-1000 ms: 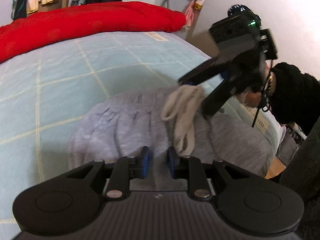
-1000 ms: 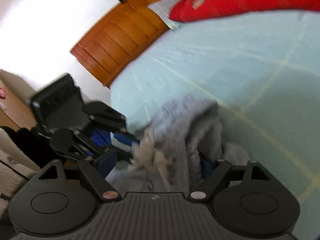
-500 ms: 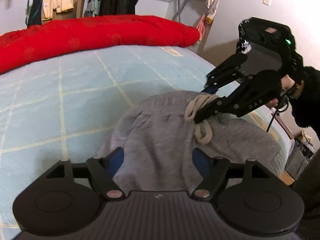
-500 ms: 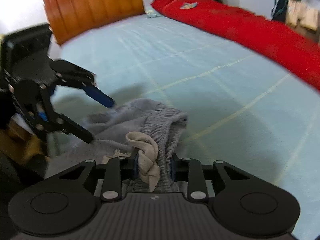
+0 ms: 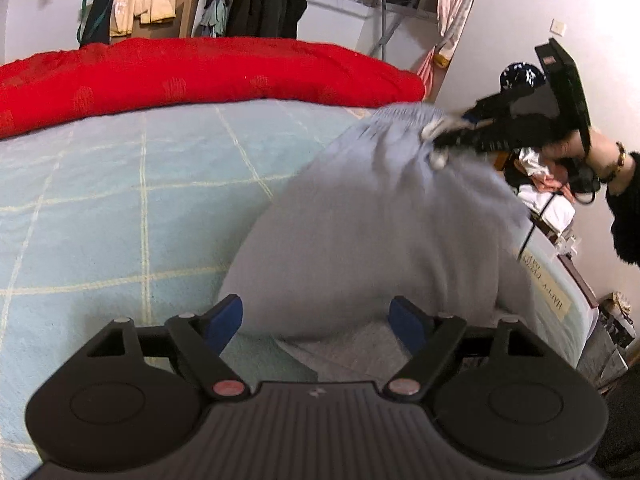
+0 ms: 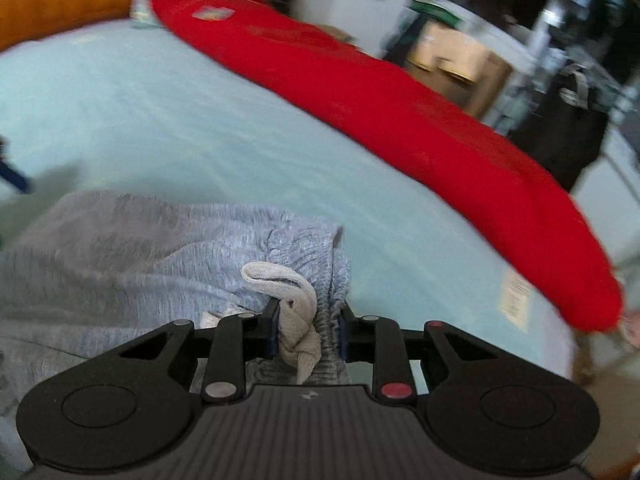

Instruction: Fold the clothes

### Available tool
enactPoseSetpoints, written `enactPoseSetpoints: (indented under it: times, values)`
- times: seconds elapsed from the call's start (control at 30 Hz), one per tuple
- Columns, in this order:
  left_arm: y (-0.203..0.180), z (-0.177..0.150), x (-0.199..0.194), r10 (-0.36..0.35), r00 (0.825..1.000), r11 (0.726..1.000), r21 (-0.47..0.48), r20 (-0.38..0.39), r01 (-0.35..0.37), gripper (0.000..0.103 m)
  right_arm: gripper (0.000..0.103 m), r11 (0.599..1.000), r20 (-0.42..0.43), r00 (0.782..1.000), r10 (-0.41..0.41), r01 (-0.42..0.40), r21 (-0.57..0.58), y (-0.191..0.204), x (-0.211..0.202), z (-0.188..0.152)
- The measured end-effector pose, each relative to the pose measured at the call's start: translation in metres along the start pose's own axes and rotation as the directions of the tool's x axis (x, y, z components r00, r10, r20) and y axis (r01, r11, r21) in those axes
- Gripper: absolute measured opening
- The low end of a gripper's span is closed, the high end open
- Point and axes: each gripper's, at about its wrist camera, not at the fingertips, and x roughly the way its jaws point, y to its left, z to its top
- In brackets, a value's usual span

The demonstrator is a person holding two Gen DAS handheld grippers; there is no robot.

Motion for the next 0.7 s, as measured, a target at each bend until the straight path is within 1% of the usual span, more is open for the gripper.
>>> enactPoseSetpoints:
  times: [0.1,0.23,0.3,0.4,0.43,0.57,0.7]
  values:
    - [-0.003,-0.001,0.004,0.001,1.0,1.0,0.002,-0.013,-0.001,0.081,0.03,0.992,-0.042,0.993,-0.108,0.11,0.053,-0.024,0.006,-0.01]
    - [-0.008,0.001,0.01,0.001,1.0,1.0,0.008,-0.021,-0.001,0.081,0.03,0.97,-0.124,0.972,-0.2,0.214,0.111,-0.056,0.016,-0.029]
    - [-0.011,0.003,0.013,-0.002,1.0,1.0,0.015,-0.025,0.003,0.081,0.03,0.961,-0.166,0.964,-0.206,0.231,0.15,-0.069,0.022,-0.041]
    - [-0.013,0.006,0.02,0.013,0.999,1.0,0.012,-0.042,-0.012,0.081,0.031,0.95,-0.232,0.947,-0.222,0.264,0.169,-0.08,0.037,-0.059]
    - [-0.013,0.006,0.022,0.017,0.999,1.0,0.008,-0.051,-0.017,0.081,0.031,0.947,-0.25,0.944,-0.215,0.264,0.181,-0.081,0.042,-0.064]
    - [-0.014,0.004,0.028,0.033,0.996,0.999,-0.009,-0.088,-0.034,0.081,0.034,0.947,-0.282,0.946,-0.159,0.227,0.229,-0.079,0.051,-0.086]
    - [-0.012,-0.001,0.029,0.044,0.993,0.998,-0.036,-0.108,-0.048,0.081,0.041,0.946,-0.249,0.96,-0.128,0.194,0.26,-0.074,0.04,-0.093]
